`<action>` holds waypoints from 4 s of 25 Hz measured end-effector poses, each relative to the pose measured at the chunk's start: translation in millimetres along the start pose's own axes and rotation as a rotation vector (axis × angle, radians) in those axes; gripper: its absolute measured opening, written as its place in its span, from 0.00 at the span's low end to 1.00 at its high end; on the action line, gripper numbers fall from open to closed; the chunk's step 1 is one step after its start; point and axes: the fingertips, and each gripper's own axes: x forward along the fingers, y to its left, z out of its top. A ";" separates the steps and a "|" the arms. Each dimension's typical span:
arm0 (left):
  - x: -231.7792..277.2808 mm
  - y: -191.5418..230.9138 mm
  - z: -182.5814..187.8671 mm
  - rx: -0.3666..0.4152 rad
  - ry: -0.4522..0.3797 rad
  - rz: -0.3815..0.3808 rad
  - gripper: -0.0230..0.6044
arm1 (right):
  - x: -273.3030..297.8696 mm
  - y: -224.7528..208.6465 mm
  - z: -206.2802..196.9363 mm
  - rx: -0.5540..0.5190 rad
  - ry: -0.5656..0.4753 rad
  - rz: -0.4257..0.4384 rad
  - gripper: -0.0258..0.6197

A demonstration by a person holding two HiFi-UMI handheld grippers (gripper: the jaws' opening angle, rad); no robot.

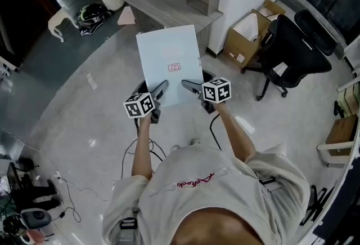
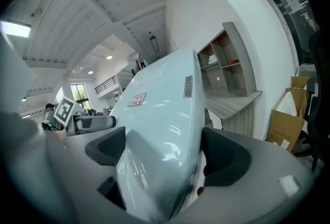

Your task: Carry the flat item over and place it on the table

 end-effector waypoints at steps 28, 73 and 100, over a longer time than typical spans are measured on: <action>59.8 10.2 9.2 -0.032 -0.009 0.027 0.78 | 25.5 -56.3 21.9 -0.005 0.027 0.015 0.78; 265.2 289.3 258.0 0.026 -0.023 -0.077 0.78 | 365.3 -154.4 237.0 -0.016 -0.067 -0.075 0.78; 358.7 375.2 291.2 -0.036 0.023 -0.054 0.78 | 472.6 -224.7 271.5 0.020 -0.005 -0.070 0.77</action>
